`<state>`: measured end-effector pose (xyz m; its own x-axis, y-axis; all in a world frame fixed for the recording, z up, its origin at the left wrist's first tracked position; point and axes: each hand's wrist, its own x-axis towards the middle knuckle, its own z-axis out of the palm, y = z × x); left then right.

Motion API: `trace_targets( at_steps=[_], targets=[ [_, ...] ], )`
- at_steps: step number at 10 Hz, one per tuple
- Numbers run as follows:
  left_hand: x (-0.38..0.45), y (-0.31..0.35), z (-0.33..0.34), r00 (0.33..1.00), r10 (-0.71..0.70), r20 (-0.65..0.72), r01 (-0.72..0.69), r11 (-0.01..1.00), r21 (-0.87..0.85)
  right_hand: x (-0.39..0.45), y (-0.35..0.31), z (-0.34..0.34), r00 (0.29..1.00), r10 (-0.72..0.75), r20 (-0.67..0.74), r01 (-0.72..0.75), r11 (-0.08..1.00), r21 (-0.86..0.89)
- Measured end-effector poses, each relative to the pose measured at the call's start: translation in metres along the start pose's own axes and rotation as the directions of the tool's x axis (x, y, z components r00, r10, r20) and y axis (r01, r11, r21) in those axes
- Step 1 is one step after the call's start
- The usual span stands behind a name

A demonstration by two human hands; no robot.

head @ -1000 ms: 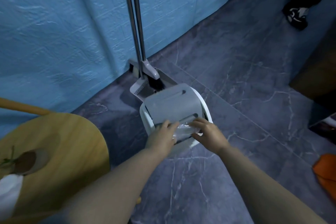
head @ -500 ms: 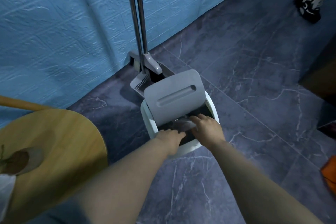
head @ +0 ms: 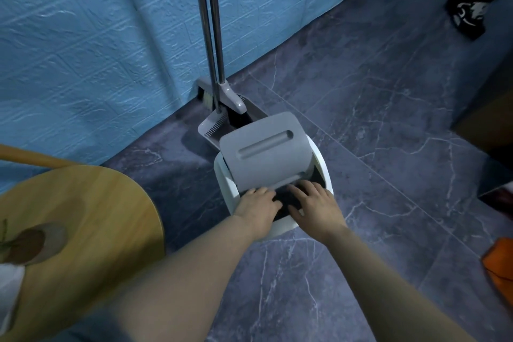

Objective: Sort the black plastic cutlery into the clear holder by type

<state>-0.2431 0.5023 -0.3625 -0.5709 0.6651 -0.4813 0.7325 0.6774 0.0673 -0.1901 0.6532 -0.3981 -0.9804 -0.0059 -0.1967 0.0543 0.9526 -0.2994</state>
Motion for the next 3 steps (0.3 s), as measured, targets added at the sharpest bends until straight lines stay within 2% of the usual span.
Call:
trace_targets(
  at_steps=[1,2,3],
  targets=[
    [-0.011,0.002,-0.008,0.993,-0.017,-0.119,0.01,0.998,-0.056,-0.011,0.001,-0.003,0.998,-0.022,-0.065,0.023,1.0,0.009],
    [-0.023,0.0,-0.015,0.981,-0.08,-0.175,0.053,0.986,-0.158,-0.019,0.0,-0.007,0.99,-0.043,-0.136,0.046,0.999,0.015],
    [-0.041,-0.001,-0.027,0.994,-0.069,-0.085,0.055,0.985,-0.163,-0.028,-0.007,-0.02,0.999,-0.021,-0.039,0.021,1.0,-0.003]
  ],
)
